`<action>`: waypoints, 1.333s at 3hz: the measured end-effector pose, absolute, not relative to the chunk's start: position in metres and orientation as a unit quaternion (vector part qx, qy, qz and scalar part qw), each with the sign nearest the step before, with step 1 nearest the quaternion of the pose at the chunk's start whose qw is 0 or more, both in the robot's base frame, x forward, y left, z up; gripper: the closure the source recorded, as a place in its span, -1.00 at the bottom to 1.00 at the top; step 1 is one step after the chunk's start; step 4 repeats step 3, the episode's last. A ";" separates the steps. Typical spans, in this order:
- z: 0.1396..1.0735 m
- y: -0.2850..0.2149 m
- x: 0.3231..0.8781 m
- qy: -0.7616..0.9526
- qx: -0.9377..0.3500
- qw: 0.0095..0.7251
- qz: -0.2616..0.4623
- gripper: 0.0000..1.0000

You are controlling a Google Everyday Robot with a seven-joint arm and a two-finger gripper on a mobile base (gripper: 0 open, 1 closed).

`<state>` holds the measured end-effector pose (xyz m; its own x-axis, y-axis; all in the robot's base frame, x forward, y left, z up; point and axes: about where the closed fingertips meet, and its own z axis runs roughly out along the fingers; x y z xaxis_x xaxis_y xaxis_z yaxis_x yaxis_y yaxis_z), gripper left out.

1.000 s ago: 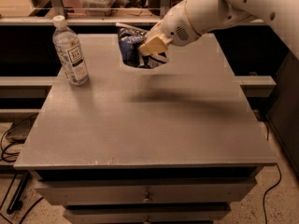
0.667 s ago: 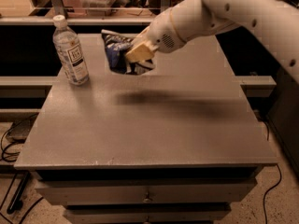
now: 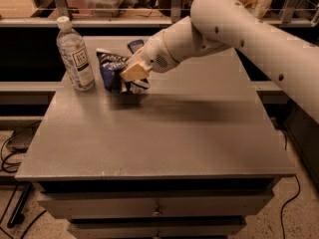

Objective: Move blue chip bag near blue plastic bottle

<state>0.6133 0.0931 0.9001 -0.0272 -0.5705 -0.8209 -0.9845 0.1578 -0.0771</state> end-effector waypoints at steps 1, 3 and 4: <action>0.888 0.108 0.612 0.661 -0.584 0.372 0.290 -0.46; 0.882 0.111 0.613 0.666 -0.580 0.371 0.289 -1.00; 0.882 0.111 0.613 0.666 -0.580 0.371 0.289 -1.00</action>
Offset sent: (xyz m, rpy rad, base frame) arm 0.0036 0.0143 -0.0240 0.0130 0.0352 -0.0315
